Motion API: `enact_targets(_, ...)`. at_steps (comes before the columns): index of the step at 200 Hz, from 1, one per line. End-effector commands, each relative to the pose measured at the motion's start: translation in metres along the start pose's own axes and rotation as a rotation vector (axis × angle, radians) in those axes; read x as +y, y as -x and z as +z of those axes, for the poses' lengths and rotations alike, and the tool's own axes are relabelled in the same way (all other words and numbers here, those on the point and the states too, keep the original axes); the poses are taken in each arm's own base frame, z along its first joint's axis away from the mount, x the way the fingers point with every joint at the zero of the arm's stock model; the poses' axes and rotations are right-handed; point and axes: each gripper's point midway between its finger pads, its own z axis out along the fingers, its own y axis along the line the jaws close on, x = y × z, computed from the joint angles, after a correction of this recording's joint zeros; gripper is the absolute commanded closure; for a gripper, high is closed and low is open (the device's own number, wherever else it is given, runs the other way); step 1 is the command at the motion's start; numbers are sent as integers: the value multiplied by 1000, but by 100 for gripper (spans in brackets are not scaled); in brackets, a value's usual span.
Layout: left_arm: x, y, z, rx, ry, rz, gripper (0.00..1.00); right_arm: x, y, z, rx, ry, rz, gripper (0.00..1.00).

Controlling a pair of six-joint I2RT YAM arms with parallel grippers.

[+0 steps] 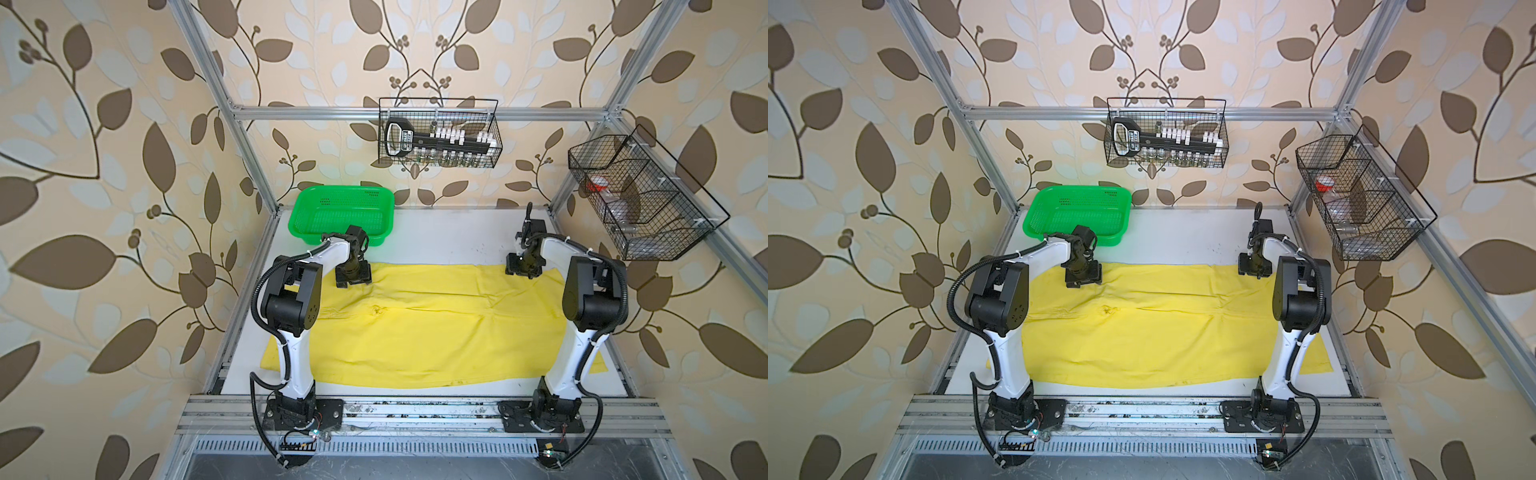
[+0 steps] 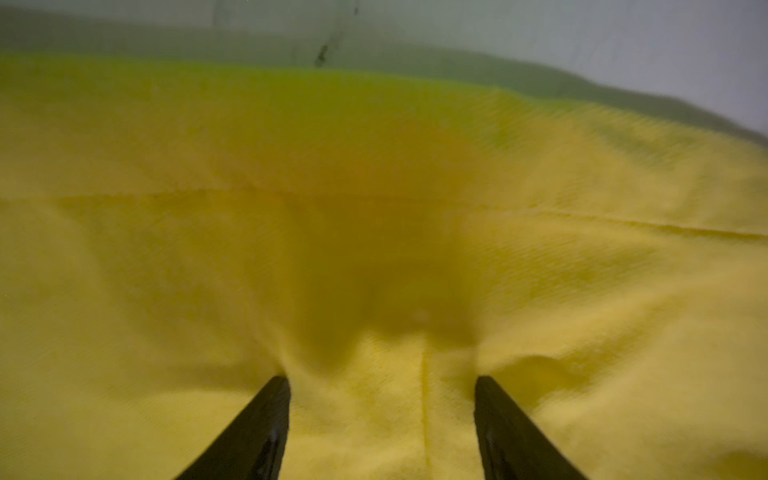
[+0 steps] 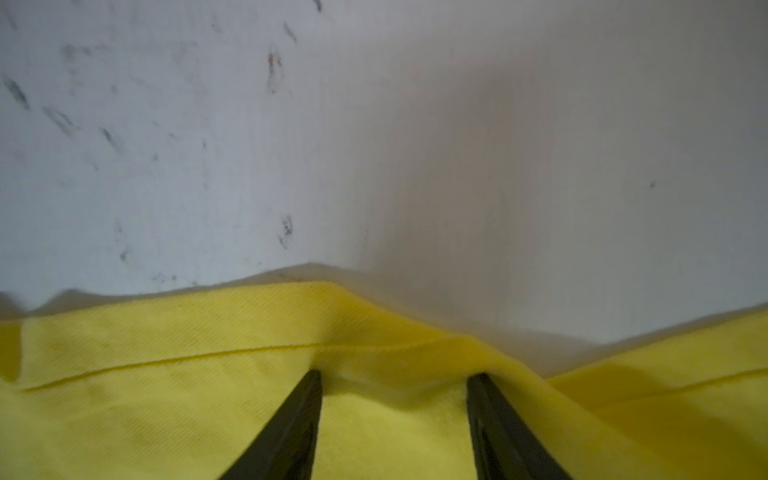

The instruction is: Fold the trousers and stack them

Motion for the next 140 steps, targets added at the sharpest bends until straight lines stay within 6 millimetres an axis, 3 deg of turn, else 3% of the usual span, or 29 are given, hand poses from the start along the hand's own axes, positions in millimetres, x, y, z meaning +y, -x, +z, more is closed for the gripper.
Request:
enact_targets(1, 15, 0, -7, -17, 41, -28, 28, 23, 5, 14, 19, 100, -17, 43)
enact_targets(25, 26, -1, -6, -14, 76, -36, 28, 50, 14, 3, 2, 134, -86, 43)
enact_targets(44, 27, 1, -9, -19, 71, -38, 28, 52, 25, -23, -74, 123, -85, 43)
enact_targets(60, 32, 2, -12, -21, 90, -38, 28, 39, 31, -47, -115, 63, -109, 43)
enact_targets(92, 46, -1, -8, -1, 140, -64, 28, -4, 41, -84, -188, -49, -100, 42)
enact_targets(115, 45, -2, -9, -5, 131, -65, 28, -34, 47, -84, -179, -114, -82, 42)
enact_targets(140, 42, -2, -13, -8, 113, -63, 27, -40, 54, -64, -146, -105, -64, 42)
